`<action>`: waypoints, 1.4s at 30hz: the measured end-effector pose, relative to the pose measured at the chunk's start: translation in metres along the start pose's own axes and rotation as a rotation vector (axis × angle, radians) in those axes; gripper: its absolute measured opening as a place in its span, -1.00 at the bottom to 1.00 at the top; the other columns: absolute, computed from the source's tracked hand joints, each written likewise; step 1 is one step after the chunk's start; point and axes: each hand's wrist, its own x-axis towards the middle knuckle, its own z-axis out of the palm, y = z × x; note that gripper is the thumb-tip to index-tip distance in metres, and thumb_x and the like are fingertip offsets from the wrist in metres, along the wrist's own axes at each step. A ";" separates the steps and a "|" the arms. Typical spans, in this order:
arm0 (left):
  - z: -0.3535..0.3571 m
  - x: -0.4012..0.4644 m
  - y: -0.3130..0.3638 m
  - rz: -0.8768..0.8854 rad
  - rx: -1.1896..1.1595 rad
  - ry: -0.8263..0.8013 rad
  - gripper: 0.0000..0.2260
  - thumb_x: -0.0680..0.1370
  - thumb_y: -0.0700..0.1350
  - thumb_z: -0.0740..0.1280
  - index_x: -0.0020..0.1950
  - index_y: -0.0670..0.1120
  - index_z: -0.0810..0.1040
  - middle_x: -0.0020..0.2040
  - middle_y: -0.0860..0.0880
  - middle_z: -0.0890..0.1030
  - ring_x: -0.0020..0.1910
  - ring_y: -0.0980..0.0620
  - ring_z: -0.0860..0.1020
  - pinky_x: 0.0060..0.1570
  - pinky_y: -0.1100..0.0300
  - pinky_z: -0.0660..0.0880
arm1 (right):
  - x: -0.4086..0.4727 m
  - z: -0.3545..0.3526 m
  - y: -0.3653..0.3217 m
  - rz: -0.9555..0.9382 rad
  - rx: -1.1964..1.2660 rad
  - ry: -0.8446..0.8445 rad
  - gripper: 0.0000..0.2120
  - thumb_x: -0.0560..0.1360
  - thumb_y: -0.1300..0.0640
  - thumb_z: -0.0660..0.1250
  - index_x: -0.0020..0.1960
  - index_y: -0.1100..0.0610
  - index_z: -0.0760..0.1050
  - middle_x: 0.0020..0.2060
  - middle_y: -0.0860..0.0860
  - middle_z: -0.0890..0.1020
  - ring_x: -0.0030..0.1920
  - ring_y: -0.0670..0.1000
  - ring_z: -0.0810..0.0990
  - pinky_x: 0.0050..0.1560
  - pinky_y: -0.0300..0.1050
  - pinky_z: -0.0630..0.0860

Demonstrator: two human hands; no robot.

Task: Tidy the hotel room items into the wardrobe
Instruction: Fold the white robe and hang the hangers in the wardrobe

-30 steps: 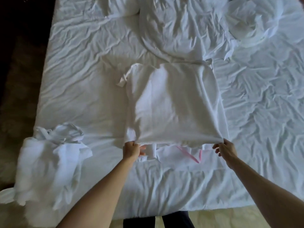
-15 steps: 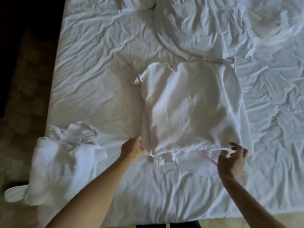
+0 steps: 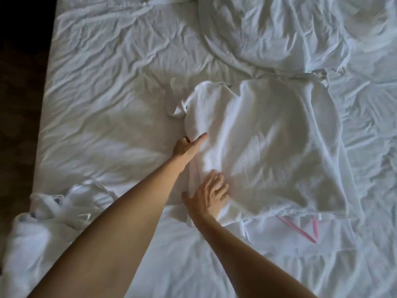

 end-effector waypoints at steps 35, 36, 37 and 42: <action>0.410 -0.078 0.202 0.309 0.222 0.200 -0.41 0.48 -0.11 0.42 0.43 -0.07 0.23 0.23 -0.15 0.59 0.17 -0.22 0.57 0.08 0.00 0.48 | 0.222 -0.267 0.373 -0.063 0.645 -0.281 -0.85 0.47 0.23 0.24 -0.28 0.17 0.47 -0.39 0.02 0.52 -0.36 -0.02 0.47 -0.37 -0.18 0.40; 0.411 -0.077 0.198 0.337 0.300 0.166 -0.40 0.49 -0.10 0.42 0.45 -0.07 0.22 0.24 -0.14 0.59 0.18 -0.21 0.57 0.08 -0.01 0.48 | 0.224 -0.265 0.377 -0.075 0.636 -0.297 -0.87 0.47 0.18 0.28 -0.23 0.18 0.51 -0.37 0.02 0.57 -0.34 -0.01 0.52 -0.33 -0.14 0.45; 0.408 -0.079 0.195 0.385 0.393 0.125 -0.40 0.49 -0.07 0.42 0.44 -0.06 0.22 0.24 -0.14 0.59 0.18 -0.20 0.56 0.08 -0.02 0.50 | 0.227 -0.267 0.379 -0.101 0.625 -0.313 -0.84 0.45 0.07 0.31 -0.16 0.17 0.55 -0.31 0.02 0.62 -0.28 0.02 0.58 -0.27 -0.09 0.51; 0.352 -0.098 0.167 0.878 0.576 0.244 -0.73 0.54 0.11 0.35 0.08 -0.04 0.44 -0.23 0.11 0.50 -0.27 0.06 0.52 -0.28 0.13 0.47 | 0.247 -0.309 0.351 -0.206 0.672 -0.095 -0.15 0.24 -0.46 0.22 0.33 0.09 0.46 0.12 0.04 0.56 0.04 0.05 0.58 -0.06 -0.03 0.53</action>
